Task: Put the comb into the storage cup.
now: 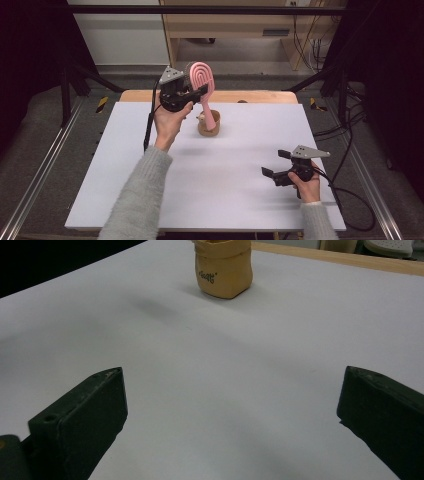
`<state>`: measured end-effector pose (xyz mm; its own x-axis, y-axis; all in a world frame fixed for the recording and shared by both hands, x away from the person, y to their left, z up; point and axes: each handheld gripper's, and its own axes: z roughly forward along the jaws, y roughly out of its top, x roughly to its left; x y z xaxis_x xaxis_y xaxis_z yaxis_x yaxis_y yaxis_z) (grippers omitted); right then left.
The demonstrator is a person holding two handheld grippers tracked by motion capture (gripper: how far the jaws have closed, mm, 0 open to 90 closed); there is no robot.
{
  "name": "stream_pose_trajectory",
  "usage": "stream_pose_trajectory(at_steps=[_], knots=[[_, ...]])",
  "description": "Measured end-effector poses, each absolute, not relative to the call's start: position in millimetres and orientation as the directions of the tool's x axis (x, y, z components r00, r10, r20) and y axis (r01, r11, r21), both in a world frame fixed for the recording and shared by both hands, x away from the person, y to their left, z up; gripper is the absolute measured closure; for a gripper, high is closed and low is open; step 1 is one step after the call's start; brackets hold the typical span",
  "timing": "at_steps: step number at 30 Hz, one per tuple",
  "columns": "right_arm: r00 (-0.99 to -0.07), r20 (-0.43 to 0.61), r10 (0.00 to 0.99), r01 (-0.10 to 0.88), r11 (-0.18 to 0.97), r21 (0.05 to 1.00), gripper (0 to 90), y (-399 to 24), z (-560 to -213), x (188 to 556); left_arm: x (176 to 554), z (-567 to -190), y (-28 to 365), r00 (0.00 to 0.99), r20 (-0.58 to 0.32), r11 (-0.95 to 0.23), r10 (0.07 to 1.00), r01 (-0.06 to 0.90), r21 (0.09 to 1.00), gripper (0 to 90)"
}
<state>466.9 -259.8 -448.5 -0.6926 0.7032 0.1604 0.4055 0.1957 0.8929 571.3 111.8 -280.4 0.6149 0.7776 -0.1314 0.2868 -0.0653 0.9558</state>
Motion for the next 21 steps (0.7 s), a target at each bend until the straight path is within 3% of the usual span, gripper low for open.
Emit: stream_pose_trajectory(at_steps=[21], knots=[[-0.694, 0.161, 0.702, 0.406, 0.197, 0.893, 0.3, -260, -448, 467, 598, -285, 89, 0.606, -0.118, -0.087, 0.787, 0.299, 0.950, 62.5]])
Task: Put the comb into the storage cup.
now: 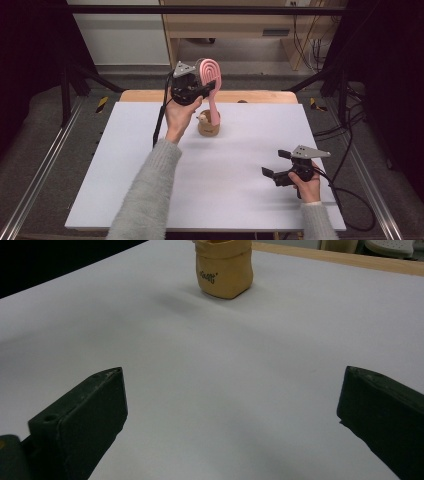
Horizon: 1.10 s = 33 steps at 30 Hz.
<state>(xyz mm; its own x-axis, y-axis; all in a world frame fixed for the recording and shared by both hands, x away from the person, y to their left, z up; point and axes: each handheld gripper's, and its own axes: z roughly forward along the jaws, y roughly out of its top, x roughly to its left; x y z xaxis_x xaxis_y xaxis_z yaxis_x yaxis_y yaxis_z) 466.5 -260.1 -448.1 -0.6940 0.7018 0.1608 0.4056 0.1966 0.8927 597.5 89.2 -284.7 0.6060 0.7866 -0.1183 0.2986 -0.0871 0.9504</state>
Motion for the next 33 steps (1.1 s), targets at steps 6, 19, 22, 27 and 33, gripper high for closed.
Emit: stream_pose_trajectory(at_steps=[6, 19, 22, 27, 33], knots=[[-0.694, 0.162, 0.701, 0.407, 0.197, 0.892, 0.3, -260, -448, 466, 604, -286, 87, 0.605, -0.120, -0.086, 0.787, 0.300, 0.950, 62.5], [-0.696, 0.159, 0.700, 0.407, 0.203, 0.891, 0.3, -259, -449, 467, 616, -290, 91, 0.588, -0.124, -0.078, 0.799, 0.307, 0.949, 62.5], [-0.695, 0.160, 0.701, 0.408, 0.201, 0.890, 0.2, -260, -449, 467, 619, -291, 91, 0.587, -0.122, -0.078, 0.800, 0.305, 0.949, 62.5], [-0.696, 0.160, 0.700, 0.408, 0.203, 0.890, 0.2, -260, -449, 467, 624, -294, 90, 0.582, -0.122, -0.078, 0.804, 0.307, 0.948, 62.5], [-0.696, 0.164, 0.699, 0.410, 0.200, 0.890, 0.3, -260, -448, 466, 628, -296, 88, 0.582, -0.119, -0.078, 0.804, 0.303, 0.950, 62.5]])
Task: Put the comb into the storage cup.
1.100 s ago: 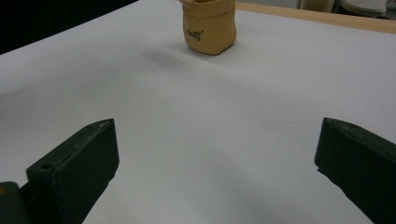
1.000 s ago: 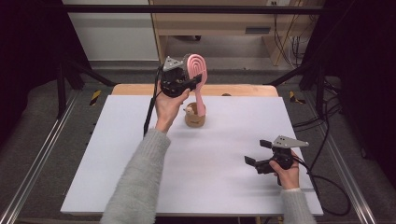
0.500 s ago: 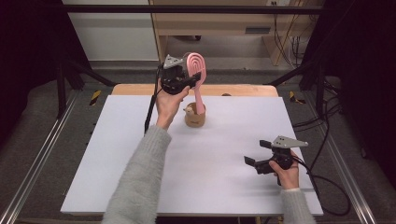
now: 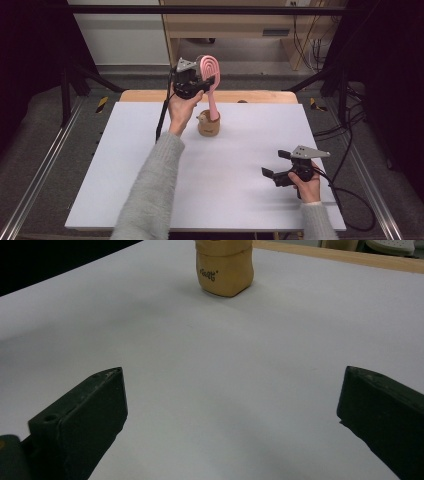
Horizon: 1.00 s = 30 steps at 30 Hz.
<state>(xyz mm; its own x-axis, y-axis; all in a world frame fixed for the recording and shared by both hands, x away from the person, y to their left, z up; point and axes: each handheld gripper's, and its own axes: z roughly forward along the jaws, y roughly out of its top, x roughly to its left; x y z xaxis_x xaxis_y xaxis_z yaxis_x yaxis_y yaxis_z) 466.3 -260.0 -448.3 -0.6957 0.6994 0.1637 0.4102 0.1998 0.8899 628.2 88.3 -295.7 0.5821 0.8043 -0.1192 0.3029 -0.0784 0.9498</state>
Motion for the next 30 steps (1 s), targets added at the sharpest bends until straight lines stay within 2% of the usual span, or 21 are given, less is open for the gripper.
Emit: stream_pose_trajectory(at_steps=[30], knots=[[-0.698, 0.161, 0.698, 0.407, 0.202, 0.891, 0.3, -260, -448, 466, 651, -319, 86, 0.560, -0.109, -0.097, 0.822, 0.325, 0.941, 62.5]])
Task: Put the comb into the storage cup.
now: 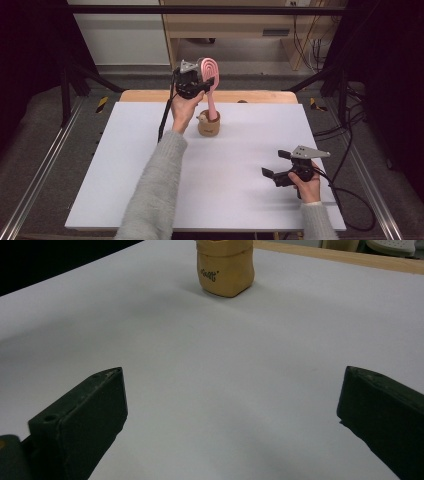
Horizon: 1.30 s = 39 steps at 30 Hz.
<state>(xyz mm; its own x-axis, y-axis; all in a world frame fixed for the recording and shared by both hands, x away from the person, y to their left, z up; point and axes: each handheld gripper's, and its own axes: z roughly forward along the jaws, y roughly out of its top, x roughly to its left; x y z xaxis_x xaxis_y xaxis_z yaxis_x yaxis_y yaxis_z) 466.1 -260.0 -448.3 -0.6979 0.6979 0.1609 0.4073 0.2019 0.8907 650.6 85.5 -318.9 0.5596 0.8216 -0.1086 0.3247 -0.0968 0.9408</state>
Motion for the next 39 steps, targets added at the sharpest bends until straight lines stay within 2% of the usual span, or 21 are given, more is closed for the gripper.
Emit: stream_pose_trajectory(at_steps=[39], knots=[[-0.700, 0.160, 0.696, 0.406, 0.204, 0.891, 0.3, -259, -449, 466, 652, -376, 102, 0.541, -0.192, -0.042, 0.819, 0.390, 0.920, 62.4]])
